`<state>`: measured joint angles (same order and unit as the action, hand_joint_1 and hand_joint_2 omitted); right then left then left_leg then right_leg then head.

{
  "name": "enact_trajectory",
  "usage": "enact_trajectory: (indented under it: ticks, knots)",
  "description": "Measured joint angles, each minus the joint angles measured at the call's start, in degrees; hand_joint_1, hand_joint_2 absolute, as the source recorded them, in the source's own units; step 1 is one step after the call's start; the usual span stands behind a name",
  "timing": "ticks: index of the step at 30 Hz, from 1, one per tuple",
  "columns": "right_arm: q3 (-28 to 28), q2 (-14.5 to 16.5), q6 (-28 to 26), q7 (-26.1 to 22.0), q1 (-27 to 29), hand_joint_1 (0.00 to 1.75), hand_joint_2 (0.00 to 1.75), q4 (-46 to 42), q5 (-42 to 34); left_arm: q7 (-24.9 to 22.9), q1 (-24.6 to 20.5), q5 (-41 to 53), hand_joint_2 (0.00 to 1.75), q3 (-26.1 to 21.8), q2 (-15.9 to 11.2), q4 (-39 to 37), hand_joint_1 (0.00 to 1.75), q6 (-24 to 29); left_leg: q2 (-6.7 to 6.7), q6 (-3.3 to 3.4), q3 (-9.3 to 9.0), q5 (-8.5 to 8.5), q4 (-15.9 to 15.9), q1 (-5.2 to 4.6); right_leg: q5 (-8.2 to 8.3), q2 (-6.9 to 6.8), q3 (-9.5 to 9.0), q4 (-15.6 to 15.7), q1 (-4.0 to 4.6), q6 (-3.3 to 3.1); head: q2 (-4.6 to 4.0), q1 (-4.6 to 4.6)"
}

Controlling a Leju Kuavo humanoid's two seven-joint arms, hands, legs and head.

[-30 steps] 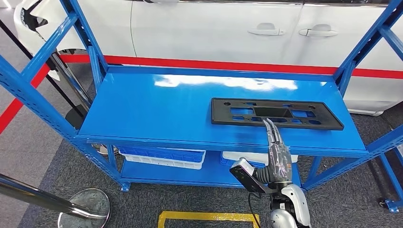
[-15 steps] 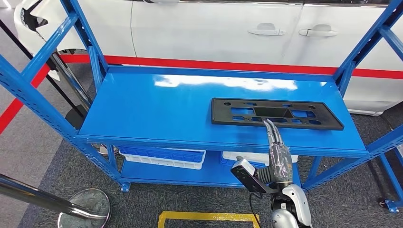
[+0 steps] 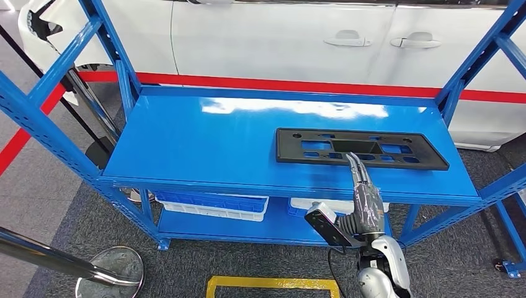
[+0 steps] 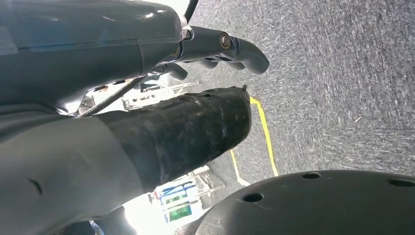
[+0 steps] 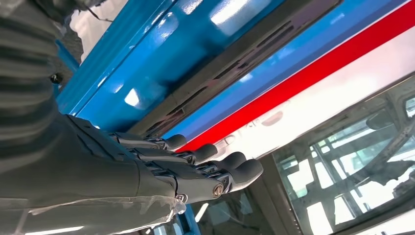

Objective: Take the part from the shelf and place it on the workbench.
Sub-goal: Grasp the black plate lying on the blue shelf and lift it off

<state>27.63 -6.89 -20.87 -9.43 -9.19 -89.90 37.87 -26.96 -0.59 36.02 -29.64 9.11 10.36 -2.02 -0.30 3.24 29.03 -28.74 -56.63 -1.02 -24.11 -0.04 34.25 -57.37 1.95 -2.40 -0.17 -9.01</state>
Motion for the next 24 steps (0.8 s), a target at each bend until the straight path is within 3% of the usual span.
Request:
enact_trajectory:
  ticks: [5,9,11,13,15,16,18,19,21,24]
  knots:
    - [-0.1,-0.7,1.9,1.3,-1.6,0.0,1.75,-1.4,0.7,4.8,-0.2,0.2,0.0,0.0,0.1,0.0,0.0,-0.8,0.01,0.0,-0.01,0.0,0.0,-0.01,0.01,0.02,-0.01,0.0,-0.01,0.01,0.0,0.0]
    - [-0.1,-1.1,3.7,2.2,-2.8,0.0,1.75,-2.9,-0.1,5.5,-0.6,0.4,0.0,0.0,0.3,0.0,0.0,-0.8,0.05,0.68,-0.37,0.62,0.7,0.16,-0.08,0.02,0.12,0.0,-0.15,1.16,0.0,0.01]
    - [-0.1,-1.4,3.9,2.1,-3.0,0.0,1.75,-3.3,-0.5,5.5,-0.7,0.5,0.0,0.0,0.5,0.0,0.0,-0.8,0.16,1.01,-0.8,1.1,1.5,0.59,-2.19,0.12,1.75,-3.5,-0.41,1.83,0.0,0.01]
    - [-0.1,-1.6,3.9,2.0,-3.0,0.0,1.75,-3.5,-0.8,5.6,-0.7,0.6,0.0,0.0,0.5,0.0,0.0,-0.8,0.21,1.05,-0.87,1.08,1.5,0.64,-5.54,0.14,5.53,-11.2,-1.3,2.63,0.0,0.0]
    - [-0.1,-1.8,3.9,2.0,-2.9,0.0,1.75,-3.5,-1.1,5.6,-0.7,0.6,0.0,0.0,0.5,0.0,0.0,-0.8,0.15,0.86,-0.95,0.83,1.4,0.78,-6.46,0.09,8.36,-16.3,-2.25,3.31,0.0,0.0]
    - [-0.1,-1.9,3.9,2.0,-2.9,0.0,1.75,-3.5,-1.1,5.6,-0.7,0.6,0.0,0.0,0.5,0.0,0.0,-0.8,0.09,0.66,-1.08,0.59,1.2,0.93,-5.25,0.07,8.13,-15.5,-2.62,3.6,0.0,0.0]
    - [-0.1,-2.0,3.9,2.0,-3.0,0.0,1.75,-3.5,-1.2,5.6,-0.7,0.6,0.0,0.0,0.5,0.0,0.0,-0.7,-0.05,-0.02,-1.42,-0.22,0.7,1.32,-1.28,0.07,4.84,-8.6,-3.21,4.18,0.0,0.0]
    - [-0.1,-2.1,3.9,2.0,-3.0,0.0,1.75,-3.5,-1.2,5.6,-0.7,0.6,0.0,0.0,0.5,0.0,0.0,-0.7,-0.1,-0.46,-1.39,-0.69,0.3,1.38,-0.09,0.11,3.05,-5.2,-3.25,4.33,0.0,0.02]
    - [-0.1,-2.2,3.9,1.9,-3.1,0.0,1.75,-3.6,-1.3,5.7,-0.8,0.7,0.0,0.0,0.5,0.0,0.0,-0.7,-0.15,-1.29,-1.05,-1.29,-0.3,1.3,-0.04,0.24,1.47,-2.0,-3.1,4.12,0.0,0.02]
    - [-0.1,-2.3,3.9,1.9,-3.0,0.0,1.75,-3.8,-1.4,5.7,-0.9,0.7,0.0,0.0,0.5,0.0,0.0,-0.7,-0.14,-2.16,-1.09,-1.8,-0.6,1.33,-0.67,0.34,1.4,-1.8,-2.98,3.0,0.0,0.0]
